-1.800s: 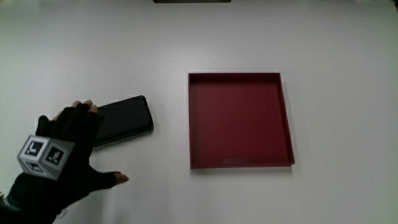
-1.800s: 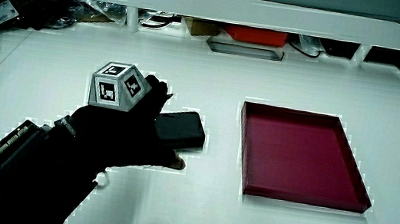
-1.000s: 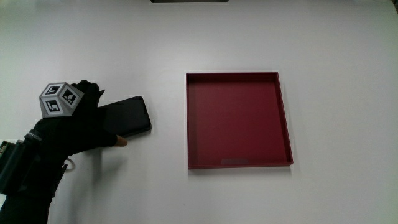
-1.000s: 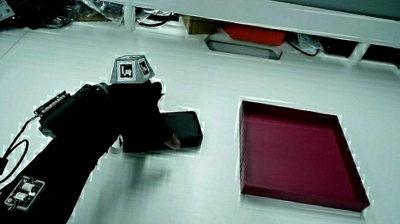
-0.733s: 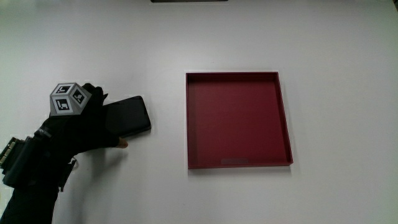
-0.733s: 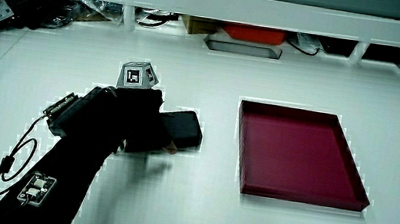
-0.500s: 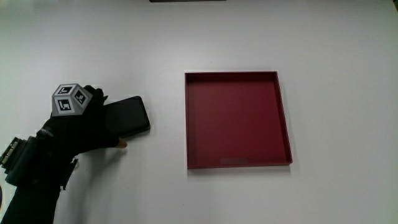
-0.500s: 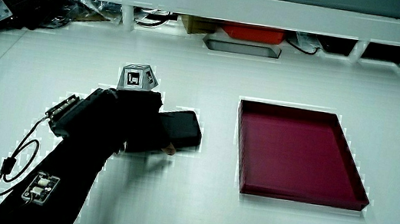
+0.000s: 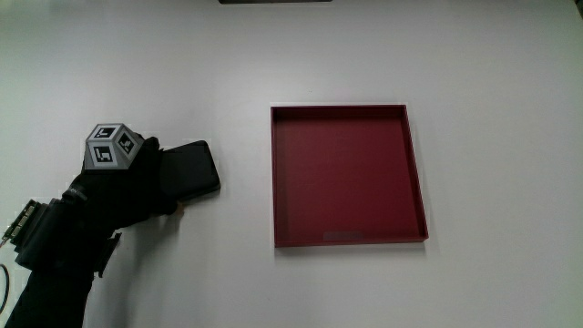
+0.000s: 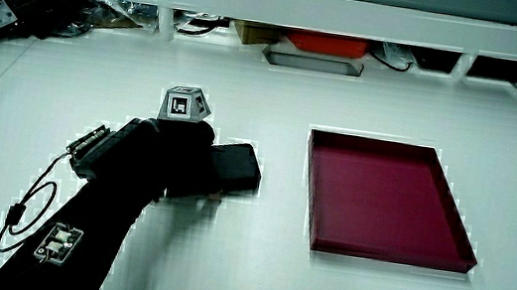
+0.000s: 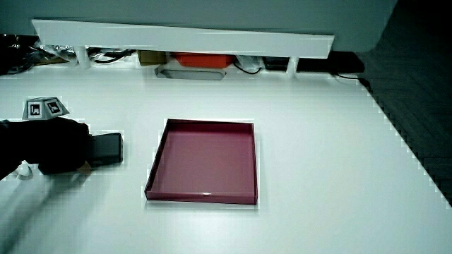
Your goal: Pick battery from desk
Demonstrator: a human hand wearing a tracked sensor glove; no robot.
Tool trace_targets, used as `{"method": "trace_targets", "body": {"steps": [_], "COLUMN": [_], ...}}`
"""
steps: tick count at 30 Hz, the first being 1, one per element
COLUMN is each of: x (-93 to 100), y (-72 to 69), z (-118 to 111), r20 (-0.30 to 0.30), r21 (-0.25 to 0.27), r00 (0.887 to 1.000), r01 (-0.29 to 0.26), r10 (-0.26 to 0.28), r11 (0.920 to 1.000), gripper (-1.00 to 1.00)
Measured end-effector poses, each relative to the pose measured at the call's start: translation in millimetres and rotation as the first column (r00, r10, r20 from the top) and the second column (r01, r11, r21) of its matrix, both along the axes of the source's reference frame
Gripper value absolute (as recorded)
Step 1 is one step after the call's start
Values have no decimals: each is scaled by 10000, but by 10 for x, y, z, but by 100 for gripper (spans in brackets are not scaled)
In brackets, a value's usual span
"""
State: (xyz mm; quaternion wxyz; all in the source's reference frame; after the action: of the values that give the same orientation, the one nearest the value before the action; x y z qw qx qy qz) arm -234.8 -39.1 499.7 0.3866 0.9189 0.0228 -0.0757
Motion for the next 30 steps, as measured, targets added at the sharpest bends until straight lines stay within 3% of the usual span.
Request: {"method": "trace_targets", "body": {"steps": [6, 14, 19, 22, 23, 28, 29, 30], "x": [-41, 9, 48, 166, 228, 489, 568, 599], "y": [53, 86, 47, -2, -22, -112, -128, -147], "z": [15, -57, -172, -322, -396, -497, -585, -520], "r20": [-354, -418, -1041, -1430, -1596, -2285, -2250, -2733], "r21": [768, 1118, 1565, 1930, 1875, 2379, 2235, 2391], "r00": [9993, 9981, 9924, 9851, 9834, 9653, 9656, 9538], "r01": [-97, -403, -489, -668, -556, -702, -788, -584], "r10": [125, 452, 657, 954, 862, 1260, 1301, 1249], "r11": [9970, 9929, 9865, 9789, 9807, 9688, 9715, 9692], "gripper": [100, 100, 100, 100, 100, 100, 100, 100]}}
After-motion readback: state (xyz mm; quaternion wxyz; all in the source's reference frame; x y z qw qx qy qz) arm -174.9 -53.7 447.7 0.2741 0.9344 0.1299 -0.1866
